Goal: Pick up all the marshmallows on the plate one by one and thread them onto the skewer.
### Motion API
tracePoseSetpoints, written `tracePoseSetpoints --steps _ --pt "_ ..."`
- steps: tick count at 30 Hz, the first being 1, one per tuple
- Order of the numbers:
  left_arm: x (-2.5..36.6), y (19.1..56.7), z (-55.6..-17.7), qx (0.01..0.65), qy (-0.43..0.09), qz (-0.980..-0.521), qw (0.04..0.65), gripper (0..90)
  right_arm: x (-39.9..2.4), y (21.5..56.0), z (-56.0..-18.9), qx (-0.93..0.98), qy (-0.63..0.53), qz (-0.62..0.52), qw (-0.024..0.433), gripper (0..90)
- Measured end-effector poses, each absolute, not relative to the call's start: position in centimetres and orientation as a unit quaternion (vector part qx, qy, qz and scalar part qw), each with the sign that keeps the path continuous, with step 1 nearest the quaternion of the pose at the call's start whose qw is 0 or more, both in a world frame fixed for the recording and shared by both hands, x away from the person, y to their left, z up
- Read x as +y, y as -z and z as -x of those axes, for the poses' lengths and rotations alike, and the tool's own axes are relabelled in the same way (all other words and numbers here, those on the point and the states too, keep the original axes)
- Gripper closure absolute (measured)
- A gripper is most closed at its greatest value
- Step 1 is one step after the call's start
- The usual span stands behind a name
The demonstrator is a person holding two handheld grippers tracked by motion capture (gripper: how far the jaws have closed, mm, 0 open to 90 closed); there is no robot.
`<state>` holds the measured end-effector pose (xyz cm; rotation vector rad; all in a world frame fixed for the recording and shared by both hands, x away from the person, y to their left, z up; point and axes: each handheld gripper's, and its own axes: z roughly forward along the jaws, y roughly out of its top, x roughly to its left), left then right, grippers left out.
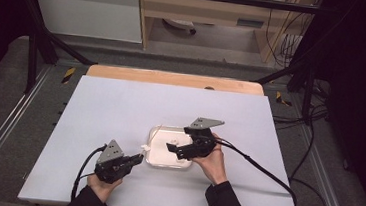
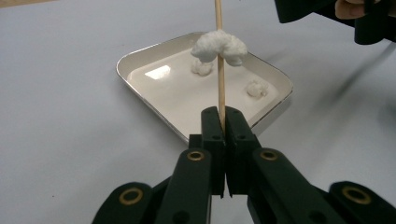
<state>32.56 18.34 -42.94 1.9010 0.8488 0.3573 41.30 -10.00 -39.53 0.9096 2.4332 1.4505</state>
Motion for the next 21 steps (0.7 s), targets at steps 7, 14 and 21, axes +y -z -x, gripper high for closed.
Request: tracePoseSetpoints --steps 7,14,21 --pt "18.4 43.1 -32.7 0.351 -0.141 -0.786 0.488 87.9 -9.6 40.6 -42.6 0.823 -0.461 -0.317 0.096 7.1" --pt "18.6 43.2 -32.9 0.353 -0.14 -0.786 0.487 87.9 -9.2 41.9 -44.0 0.834 -0.43 -0.33 0.107 10.7" --pt "18.6 43.2 -32.9 0.355 -0.139 -0.785 0.488 87.8 -8.2 42.9 -44.7 0.847 -0.408 -0.322 0.11 25.1"
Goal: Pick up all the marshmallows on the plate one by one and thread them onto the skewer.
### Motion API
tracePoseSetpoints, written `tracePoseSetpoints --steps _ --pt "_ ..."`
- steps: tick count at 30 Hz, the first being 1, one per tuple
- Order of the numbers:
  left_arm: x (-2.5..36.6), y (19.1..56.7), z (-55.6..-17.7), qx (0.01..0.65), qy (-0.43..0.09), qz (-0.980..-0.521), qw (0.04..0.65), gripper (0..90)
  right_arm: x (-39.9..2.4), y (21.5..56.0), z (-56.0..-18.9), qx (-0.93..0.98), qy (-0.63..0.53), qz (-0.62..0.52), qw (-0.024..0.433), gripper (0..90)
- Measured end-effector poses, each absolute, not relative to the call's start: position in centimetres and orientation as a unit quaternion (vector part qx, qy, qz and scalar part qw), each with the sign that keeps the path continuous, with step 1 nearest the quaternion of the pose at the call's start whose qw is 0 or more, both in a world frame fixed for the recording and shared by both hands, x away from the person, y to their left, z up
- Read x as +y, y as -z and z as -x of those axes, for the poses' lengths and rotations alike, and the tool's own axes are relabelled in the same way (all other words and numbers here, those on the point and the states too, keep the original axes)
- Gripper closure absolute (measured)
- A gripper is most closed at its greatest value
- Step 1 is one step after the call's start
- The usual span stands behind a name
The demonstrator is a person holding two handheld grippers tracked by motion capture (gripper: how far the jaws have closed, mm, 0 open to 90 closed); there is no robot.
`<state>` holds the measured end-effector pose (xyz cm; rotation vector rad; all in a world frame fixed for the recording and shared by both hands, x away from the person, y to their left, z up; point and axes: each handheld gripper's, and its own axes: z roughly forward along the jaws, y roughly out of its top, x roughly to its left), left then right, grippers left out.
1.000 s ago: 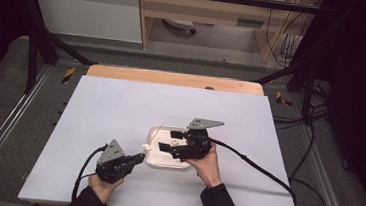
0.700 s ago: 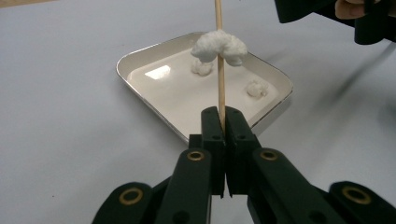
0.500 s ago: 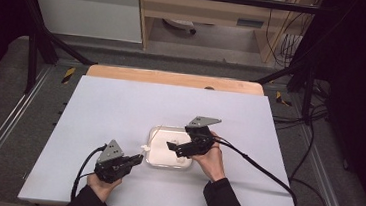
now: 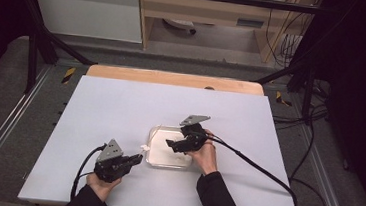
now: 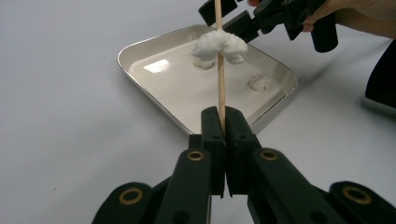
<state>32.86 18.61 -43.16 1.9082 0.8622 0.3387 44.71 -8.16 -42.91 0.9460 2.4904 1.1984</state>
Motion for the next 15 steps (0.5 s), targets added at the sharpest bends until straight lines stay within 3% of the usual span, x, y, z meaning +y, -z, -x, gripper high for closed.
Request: tracePoseSetpoints --steps 4,15 --pt "18.6 43.2 -32.9 0.355 -0.138 -0.785 0.489 87.9 -7.9 43.6 -45.0 0.852 -0.394 -0.324 0.115 37.1" --pt "18.6 43.2 -32.9 0.355 -0.138 -0.785 0.489 87.9 -7.7 44.4 -45.0 0.861 -0.379 -0.318 0.123 56.7"
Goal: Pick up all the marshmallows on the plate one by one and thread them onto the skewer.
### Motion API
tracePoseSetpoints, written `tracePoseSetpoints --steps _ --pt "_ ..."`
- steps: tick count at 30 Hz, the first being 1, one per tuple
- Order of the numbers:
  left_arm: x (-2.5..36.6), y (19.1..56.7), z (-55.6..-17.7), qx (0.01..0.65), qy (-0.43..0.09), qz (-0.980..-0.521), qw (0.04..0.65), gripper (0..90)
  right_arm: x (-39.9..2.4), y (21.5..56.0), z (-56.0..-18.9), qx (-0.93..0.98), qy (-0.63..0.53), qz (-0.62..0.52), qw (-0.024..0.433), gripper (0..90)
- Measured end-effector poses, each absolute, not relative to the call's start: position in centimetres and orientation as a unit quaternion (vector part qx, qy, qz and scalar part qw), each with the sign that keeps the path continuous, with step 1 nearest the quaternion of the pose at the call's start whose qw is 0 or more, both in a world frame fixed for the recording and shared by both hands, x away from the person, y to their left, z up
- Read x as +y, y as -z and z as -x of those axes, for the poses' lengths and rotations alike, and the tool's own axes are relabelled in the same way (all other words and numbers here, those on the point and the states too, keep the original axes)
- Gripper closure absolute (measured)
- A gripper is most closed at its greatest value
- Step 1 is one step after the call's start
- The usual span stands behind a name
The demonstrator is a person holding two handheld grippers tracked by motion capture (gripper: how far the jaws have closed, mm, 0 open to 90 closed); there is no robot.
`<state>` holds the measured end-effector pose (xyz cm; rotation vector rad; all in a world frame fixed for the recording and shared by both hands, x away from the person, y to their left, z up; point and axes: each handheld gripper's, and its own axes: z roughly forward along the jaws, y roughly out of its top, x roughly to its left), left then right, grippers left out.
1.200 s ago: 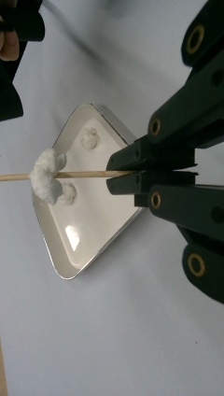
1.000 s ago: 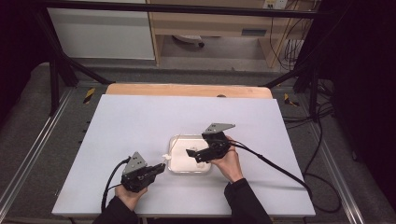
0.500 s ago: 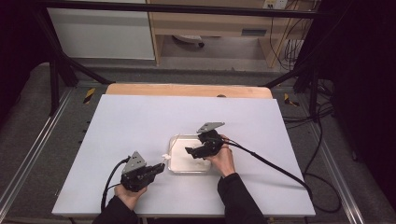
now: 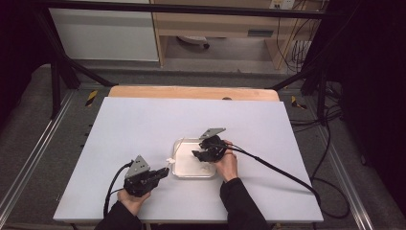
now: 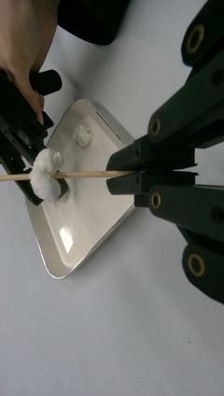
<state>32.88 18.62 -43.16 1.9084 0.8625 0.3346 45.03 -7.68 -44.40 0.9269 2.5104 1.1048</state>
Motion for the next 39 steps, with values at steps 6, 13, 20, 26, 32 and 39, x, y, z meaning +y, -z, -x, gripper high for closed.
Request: tracePoseSetpoints --steps 6,13,20,26,32,39 --pt "18.6 43.2 -32.9 0.355 -0.138 -0.785 0.489 87.9 -7.6 44.6 -44.9 0.865 -0.373 -0.314 0.122 61.1" --pt "18.6 43.1 -32.8 0.355 -0.138 -0.784 0.49 87.9 -7.6 44.8 -44.9 0.865 -0.37 -0.316 0.122 68.8" --pt "18.6 43.1 -32.8 0.354 -0.138 -0.784 0.492 87.9 -7.7 44.7 -44.8 0.862 -0.373 -0.321 0.12 72.2" --pt "18.6 43.0 -32.7 0.351 -0.139 -0.783 0.495 87.9 -8.0 43.7 -44.3 0.858 -0.384 -0.32 0.116 73.6" --pt "18.5 43.0 -32.7 0.35 -0.14 -0.782 0.496 87.9 -8.6 42.2 -43.5 0.849 -0.41 -0.315 0.11 74.2" --pt "18.4 43.0 -32.6 0.347 -0.14 -0.783 0.497 87.9 -10.0 40.4 -42.4 0.829 -0.45 -0.317 0.1 74.7"
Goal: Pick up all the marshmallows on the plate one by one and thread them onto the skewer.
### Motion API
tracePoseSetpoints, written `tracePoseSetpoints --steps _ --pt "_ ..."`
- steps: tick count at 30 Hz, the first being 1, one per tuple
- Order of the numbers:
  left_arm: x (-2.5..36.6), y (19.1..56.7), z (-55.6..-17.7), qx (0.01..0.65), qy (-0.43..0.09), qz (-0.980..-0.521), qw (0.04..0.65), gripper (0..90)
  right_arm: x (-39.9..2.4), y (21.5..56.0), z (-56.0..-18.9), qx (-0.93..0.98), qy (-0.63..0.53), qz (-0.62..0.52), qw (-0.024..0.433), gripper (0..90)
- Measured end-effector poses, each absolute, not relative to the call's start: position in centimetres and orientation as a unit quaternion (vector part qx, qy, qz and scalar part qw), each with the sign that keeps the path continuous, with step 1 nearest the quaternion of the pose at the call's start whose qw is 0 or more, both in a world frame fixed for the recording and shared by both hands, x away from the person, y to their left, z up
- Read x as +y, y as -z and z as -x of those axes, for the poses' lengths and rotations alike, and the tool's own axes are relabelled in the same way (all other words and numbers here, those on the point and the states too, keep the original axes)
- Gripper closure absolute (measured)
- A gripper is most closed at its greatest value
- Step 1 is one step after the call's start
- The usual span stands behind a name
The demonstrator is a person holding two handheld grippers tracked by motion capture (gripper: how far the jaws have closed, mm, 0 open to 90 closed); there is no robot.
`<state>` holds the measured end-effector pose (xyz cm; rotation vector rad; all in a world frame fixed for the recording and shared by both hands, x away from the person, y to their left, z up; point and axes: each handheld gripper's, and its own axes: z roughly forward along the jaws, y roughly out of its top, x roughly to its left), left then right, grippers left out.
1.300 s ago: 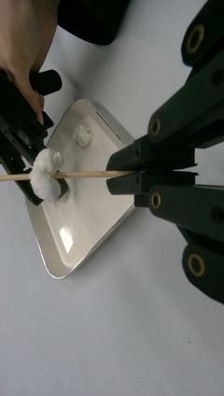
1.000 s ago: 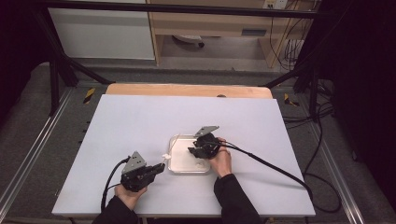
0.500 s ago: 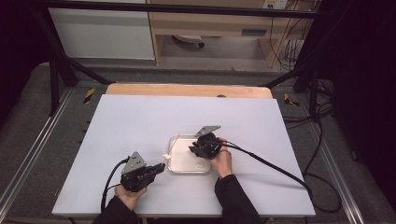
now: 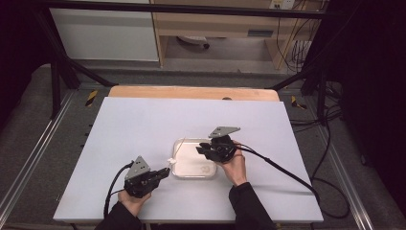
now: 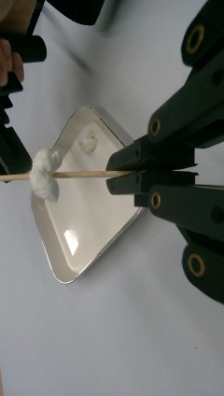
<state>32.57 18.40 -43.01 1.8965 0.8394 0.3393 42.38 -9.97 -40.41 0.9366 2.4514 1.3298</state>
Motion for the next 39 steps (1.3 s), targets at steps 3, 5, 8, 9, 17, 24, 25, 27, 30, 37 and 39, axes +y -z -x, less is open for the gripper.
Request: tracePoseSetpoints --steps 3,5,8,9,17,24,25,27,30,37,39 --pt "18.3 43.0 -32.5 0.345 -0.138 -0.783 0.499 87.9 -10.6 39.7 -42.0 0.822 -0.464 -0.316 0.096 74.7" --pt "18.3 43.0 -32.5 0.344 -0.139 -0.783 0.5 87.9 -11.2 39.1 -41.6 0.814 -0.479 -0.316 0.09 74.8" --pt "18.3 43.0 -32.5 0.341 -0.139 -0.785 0.499 87.9 -11.9 38.3 -41.1 0.804 -0.497 -0.317 0.081 74.9" --pt "18.3 43.0 -32.5 0.34 -0.139 -0.785 0.499 87.9 -12.0 38.1 -41.0 0.802 -0.501 -0.316 0.081 74.9" --pt "18.1 43.0 -32.4 0.337 -0.137 -0.787 0.499 87.9 -13.1 36.0 -40.4 0.771 -0.547 -0.322 0.058 75.4" --pt "18.0 43.0 -32.3 0.334 -0.137 -0.787 0.501 87.9 -13.1 35.0 -40.7 0.749 -0.577 -0.325 0.028 75.6" --pt "17.9 43.0 -32.3 0.328 -0.131 -0.787 0.507 87.9 -13.1 34.9 -40.8 0.747 -0.579 -0.326 0.026 75.6" --pt "17.8 43.0 -32.3 0.326 -0.131 -0.787 0.508 87.9 -12.9 34.7 -40.9 0.744 -0.583 -0.325 0.022 75.6" --pt "17.8 43.1 -32.3 0.323 -0.13 -0.788 0.507 87.9 -12.6 34.4 -41.1 0.742 -0.586 -0.325 0.019 75.7" --pt "17.7 43.0 -32.3 0.321 -0.13 -0.788 0.509 87.9 -11.8 34.4 -41.8 0.738 -0.59 -0.329 0.006 75.9" --pt "17.7 43.1 -32.3 0.32 -0.13 -0.788 0.509 87.9 -11.5 34.5 -42.0 0.736 -0.59 -0.331 0.0 75.9"
